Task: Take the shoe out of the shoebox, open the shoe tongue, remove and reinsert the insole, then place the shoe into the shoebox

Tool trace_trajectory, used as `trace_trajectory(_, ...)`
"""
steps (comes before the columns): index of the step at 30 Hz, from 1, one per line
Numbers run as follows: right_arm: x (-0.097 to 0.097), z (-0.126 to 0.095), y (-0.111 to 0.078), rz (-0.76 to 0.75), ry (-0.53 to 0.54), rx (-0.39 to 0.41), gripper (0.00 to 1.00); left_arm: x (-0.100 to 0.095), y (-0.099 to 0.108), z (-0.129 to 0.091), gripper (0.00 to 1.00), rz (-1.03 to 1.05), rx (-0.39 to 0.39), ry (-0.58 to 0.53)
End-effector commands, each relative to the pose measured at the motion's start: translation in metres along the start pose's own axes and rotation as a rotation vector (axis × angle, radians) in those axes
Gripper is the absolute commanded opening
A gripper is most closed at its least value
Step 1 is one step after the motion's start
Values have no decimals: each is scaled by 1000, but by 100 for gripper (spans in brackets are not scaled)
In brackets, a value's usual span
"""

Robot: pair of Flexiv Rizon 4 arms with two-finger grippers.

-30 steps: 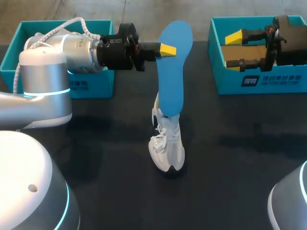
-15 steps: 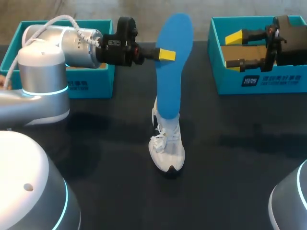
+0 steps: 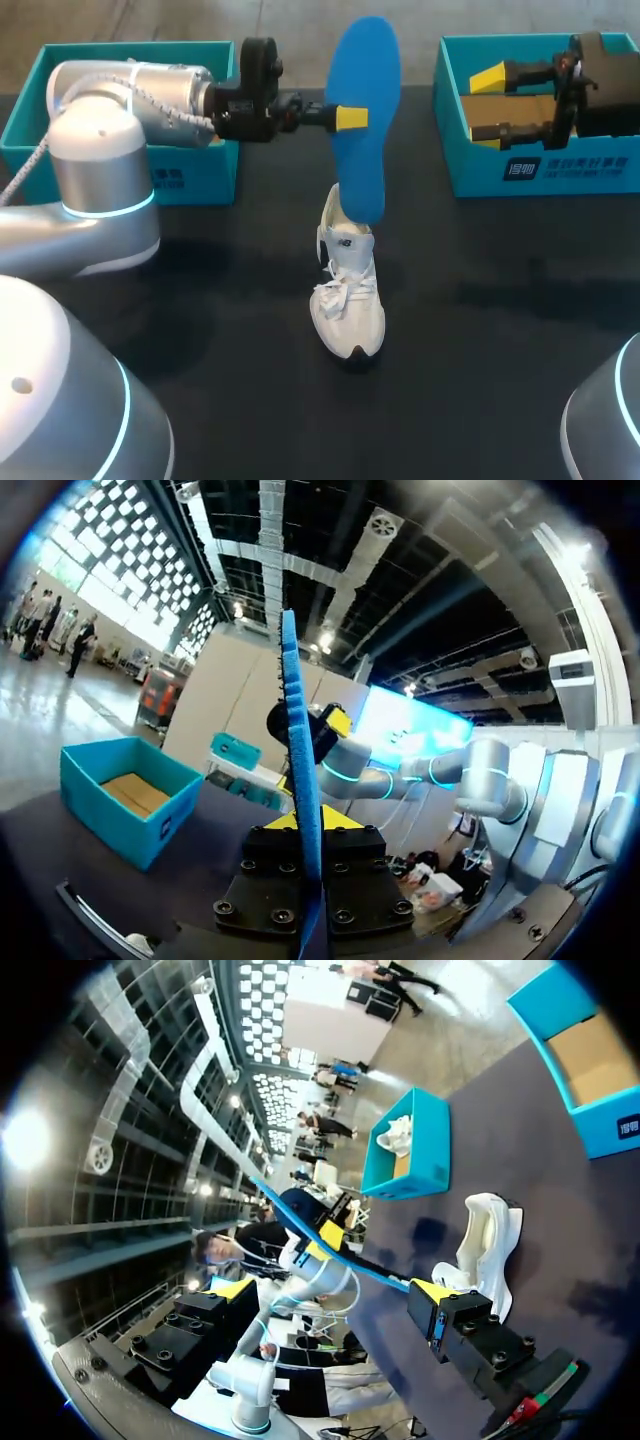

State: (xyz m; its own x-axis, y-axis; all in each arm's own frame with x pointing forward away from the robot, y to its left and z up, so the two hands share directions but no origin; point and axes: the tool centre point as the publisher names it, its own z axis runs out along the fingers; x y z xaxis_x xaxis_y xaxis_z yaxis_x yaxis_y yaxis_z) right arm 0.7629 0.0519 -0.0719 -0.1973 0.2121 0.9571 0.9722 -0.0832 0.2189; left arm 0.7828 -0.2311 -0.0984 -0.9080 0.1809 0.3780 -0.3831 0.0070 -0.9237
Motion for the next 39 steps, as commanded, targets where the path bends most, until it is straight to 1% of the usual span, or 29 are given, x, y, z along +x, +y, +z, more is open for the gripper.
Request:
trace_trajectory(1, 0, 2, 1, 0, 0, 0, 100, 2, 2, 3, 0, 259, 8, -30)
trace_trajectory(4, 0, 2, 1, 0, 0, 0, 100, 1, 1, 3, 0, 363, -7, -29)
trace_trajectory(6, 0, 2, 1, 0, 0, 0, 100, 1, 1, 3, 0, 402, 3, -25)
trace_trajectory(11, 0, 2, 1, 0, 0, 0, 100, -2, 0, 2, 0, 603, -38, -18)
trace_trajectory(14, 0, 2, 1, 0, 0, 0, 100, -4, 1, 1, 0, 765, -67, -24)
trace_trajectory(16, 0, 2, 1, 0, 0, 0, 100, -6, 0, 0, 0, 853, -55, -50)
trace_trajectory(36, 0, 2, 1, 0, 0, 0, 100, -6, 0, 0, 0, 853, -55, -50)
trace_trajectory(38, 0, 2, 1, 0, 0, 0, 100, -7, 1, 1, 0, 905, -20, -33)
trace_trajectory(39, 0, 2, 1, 0, 0, 0, 100, -7, 1, 2, 0, 937, 22, -6)
